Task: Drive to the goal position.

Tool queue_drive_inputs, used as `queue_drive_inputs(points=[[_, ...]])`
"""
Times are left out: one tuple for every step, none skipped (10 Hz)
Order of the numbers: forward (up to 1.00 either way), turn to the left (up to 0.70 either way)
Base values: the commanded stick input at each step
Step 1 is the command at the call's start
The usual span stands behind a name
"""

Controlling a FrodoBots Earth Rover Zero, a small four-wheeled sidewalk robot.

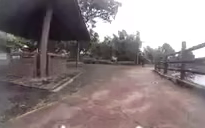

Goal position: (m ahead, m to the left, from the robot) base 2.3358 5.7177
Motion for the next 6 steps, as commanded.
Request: queue_drive_inputs(points=[[0.67, 0.66], [0.30, 0.85], [0.00, 1.00], [0.00, 1.00], [0.00, 1.00], [0.00, 1.00]])
